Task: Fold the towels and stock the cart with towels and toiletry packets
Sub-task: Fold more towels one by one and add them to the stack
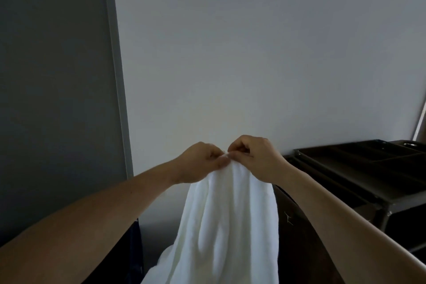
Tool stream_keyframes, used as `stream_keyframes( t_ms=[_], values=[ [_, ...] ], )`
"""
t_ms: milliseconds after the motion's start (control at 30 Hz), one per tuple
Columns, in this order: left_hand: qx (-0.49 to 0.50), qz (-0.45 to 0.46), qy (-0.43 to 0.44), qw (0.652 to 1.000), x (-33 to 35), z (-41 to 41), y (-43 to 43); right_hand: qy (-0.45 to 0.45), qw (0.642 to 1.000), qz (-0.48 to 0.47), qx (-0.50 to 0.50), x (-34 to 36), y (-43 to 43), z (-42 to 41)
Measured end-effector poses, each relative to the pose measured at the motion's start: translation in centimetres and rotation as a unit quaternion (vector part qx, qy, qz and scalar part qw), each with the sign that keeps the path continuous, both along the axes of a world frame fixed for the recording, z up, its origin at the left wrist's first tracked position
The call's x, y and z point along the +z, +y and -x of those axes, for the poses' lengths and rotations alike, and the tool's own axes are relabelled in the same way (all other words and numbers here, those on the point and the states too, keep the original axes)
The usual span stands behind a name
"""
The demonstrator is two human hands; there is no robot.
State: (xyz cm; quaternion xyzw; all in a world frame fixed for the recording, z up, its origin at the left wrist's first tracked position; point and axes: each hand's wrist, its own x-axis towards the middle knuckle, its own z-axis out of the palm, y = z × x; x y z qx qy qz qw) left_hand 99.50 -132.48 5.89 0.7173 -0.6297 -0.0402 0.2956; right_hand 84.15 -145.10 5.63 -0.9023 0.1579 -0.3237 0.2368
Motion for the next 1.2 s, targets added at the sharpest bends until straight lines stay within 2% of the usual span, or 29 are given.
stream_keyframes(
  t_ms=[67, 133, 233, 333, 467, 600, 700, 833, 900, 1033, 1200],
  values=[
    [0.015, 0.036, -0.026, 0.999, 0.7, -0.1, -0.3, -0.041, 0.997, -0.058, 0.008, -0.8, -0.2, 0.5],
    [0.05, 0.108, -0.009, 0.993, 2.2, -0.5, -0.9, -0.078, 0.993, -0.088, 0.01, -1.6, -0.6, 1.4],
    [0.119, 0.242, 0.085, 0.959, 5.4, -1.2, -2.3, -0.122, 0.99, -0.066, -0.003, -2.5, -1.3, 3.1],
    [0.147, 0.294, 0.166, 0.929, 8.2, -1.7, -4.0, -0.124, 0.992, -0.021, -0.02, -3.0, -2.0, 4.4],
    [0.155, 0.298, 0.206, 0.919, 9.3, -1.8, -5.3, -0.062, 0.998, -0.006, -0.016, -5.3, -3.1, 5.5],
    [0.139, 0.285, 0.178, 0.931, 9.0, -0.9, -5.8, -0.086, 0.995, 0.001, -0.04, -6.9, -2.5, 5.5],
    [0.144, 0.274, 0.168, 0.936, 8.8, -0.3, -6.2, -0.073, 0.997, -0.018, -0.005, -6.8, -0.8, 5.2],
    [0.176, 0.265, 0.168, 0.933, 8.6, -0.9, -5.8, 0.055, 0.997, -0.051, -0.002, -7.6, -0.2, 5.0],
    [0.198, 0.265, 0.172, 0.928, 8.5, -2.0, -5.2, 0.092, 0.994, -0.063, 0.01, -8.3, -1.2, 5.2],
    [0.239, 0.249, 0.159, 0.925, 7.5, -5.1, -3.6, 0.036, 0.973, -0.228, 0.025, -8.0, -3.4, 7.4],
    [0.278, 0.186, 0.127, 0.934, 4.2, -7.7, -1.9, -0.064, 0.983, -0.153, -0.08, -3.6, -6.8, 9.6]
  ],
)
